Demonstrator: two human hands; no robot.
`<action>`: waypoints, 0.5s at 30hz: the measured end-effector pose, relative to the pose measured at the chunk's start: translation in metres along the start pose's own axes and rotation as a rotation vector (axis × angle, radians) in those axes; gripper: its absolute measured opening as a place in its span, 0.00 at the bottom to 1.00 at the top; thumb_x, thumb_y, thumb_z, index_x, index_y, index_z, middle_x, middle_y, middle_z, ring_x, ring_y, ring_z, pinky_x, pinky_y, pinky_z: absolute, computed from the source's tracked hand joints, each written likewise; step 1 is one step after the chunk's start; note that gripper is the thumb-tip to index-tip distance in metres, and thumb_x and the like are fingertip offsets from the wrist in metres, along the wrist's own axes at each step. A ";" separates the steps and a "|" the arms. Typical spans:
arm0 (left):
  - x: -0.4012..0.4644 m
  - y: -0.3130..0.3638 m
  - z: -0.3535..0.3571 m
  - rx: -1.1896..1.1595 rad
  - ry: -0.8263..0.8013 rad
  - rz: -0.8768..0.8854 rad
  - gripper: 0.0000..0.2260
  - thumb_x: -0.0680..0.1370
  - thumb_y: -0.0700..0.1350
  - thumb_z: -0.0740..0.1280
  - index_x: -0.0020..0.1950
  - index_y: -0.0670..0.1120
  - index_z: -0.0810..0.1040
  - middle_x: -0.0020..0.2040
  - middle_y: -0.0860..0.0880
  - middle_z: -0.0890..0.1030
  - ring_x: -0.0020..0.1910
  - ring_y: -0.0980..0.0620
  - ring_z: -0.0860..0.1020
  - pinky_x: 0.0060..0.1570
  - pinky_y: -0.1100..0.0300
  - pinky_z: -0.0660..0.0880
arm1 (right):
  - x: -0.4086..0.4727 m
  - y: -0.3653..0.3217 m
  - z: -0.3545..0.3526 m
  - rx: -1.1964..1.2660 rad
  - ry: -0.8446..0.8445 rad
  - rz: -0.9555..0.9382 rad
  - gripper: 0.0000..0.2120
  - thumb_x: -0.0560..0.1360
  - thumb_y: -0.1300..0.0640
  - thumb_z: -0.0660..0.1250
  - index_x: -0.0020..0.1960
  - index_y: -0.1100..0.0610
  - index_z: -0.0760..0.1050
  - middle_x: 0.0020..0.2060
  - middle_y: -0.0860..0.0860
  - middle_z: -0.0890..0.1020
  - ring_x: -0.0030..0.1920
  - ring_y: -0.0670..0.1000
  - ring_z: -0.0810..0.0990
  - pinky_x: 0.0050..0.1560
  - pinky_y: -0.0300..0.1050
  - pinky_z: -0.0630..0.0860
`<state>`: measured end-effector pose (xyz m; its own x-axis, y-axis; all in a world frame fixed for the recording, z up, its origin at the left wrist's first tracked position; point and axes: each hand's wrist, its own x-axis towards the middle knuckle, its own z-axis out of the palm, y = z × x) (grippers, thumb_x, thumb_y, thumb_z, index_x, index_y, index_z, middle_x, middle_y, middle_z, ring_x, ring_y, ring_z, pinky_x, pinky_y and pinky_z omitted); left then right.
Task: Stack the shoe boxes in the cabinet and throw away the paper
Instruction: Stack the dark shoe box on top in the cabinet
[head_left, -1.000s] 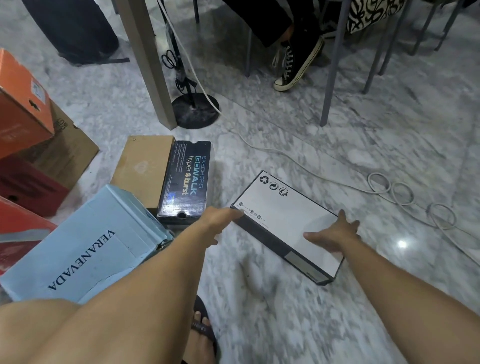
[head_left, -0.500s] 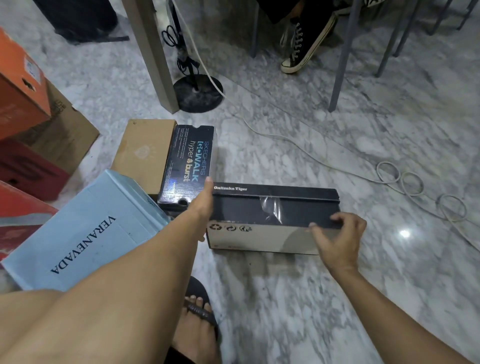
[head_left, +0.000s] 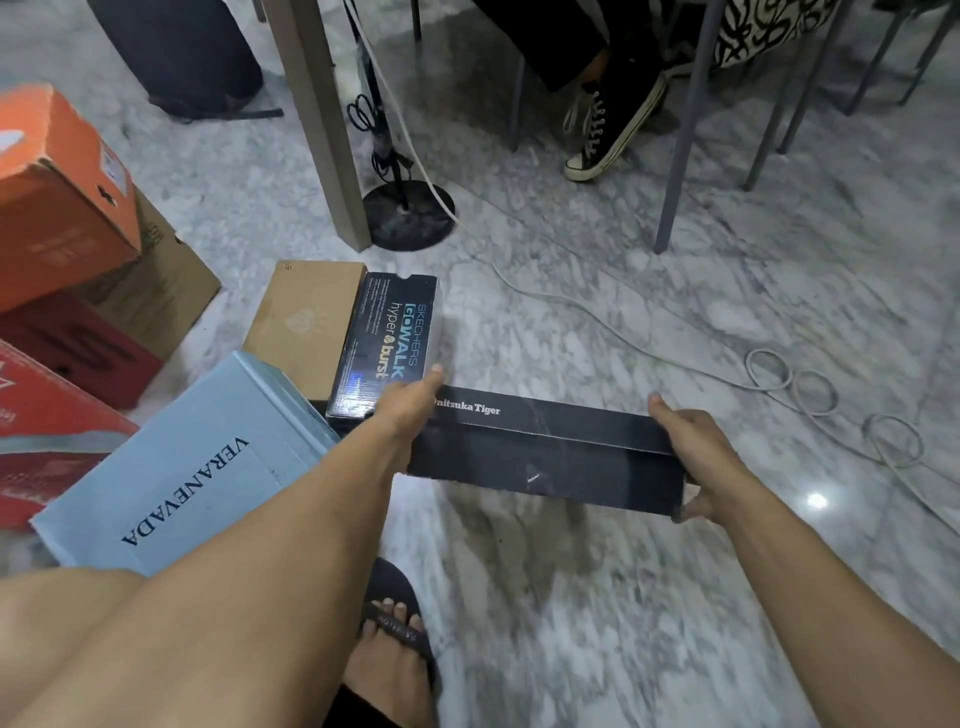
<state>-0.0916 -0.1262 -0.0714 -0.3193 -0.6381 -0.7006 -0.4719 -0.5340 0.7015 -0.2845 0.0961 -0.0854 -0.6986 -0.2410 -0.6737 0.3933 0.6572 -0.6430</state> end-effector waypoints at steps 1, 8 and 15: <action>-0.004 0.006 0.000 -0.034 0.001 0.040 0.24 0.76 0.60 0.65 0.64 0.45 0.72 0.56 0.44 0.79 0.49 0.44 0.80 0.45 0.52 0.77 | -0.003 -0.006 0.000 -0.027 0.010 -0.036 0.30 0.64 0.27 0.66 0.57 0.45 0.71 0.59 0.51 0.74 0.54 0.58 0.75 0.41 0.60 0.78; -0.032 0.032 -0.011 0.070 0.191 0.259 0.13 0.74 0.51 0.69 0.48 0.44 0.69 0.43 0.49 0.73 0.39 0.52 0.72 0.50 0.49 0.76 | -0.028 -0.049 -0.011 -0.156 0.121 -0.311 0.24 0.65 0.38 0.74 0.55 0.46 0.72 0.56 0.48 0.75 0.51 0.52 0.75 0.35 0.45 0.74; -0.060 0.047 -0.031 0.088 0.167 0.377 0.14 0.75 0.44 0.62 0.58 0.49 0.81 0.56 0.50 0.81 0.55 0.49 0.78 0.56 0.56 0.76 | -0.060 -0.087 -0.015 -0.270 0.151 -0.509 0.25 0.64 0.35 0.74 0.56 0.47 0.79 0.60 0.48 0.78 0.59 0.52 0.75 0.54 0.51 0.75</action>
<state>-0.0691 -0.1302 0.0081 -0.3484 -0.8649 -0.3613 -0.4184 -0.2015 0.8856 -0.2859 0.0640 0.0167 -0.8446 -0.4818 -0.2334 -0.1649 0.6489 -0.7428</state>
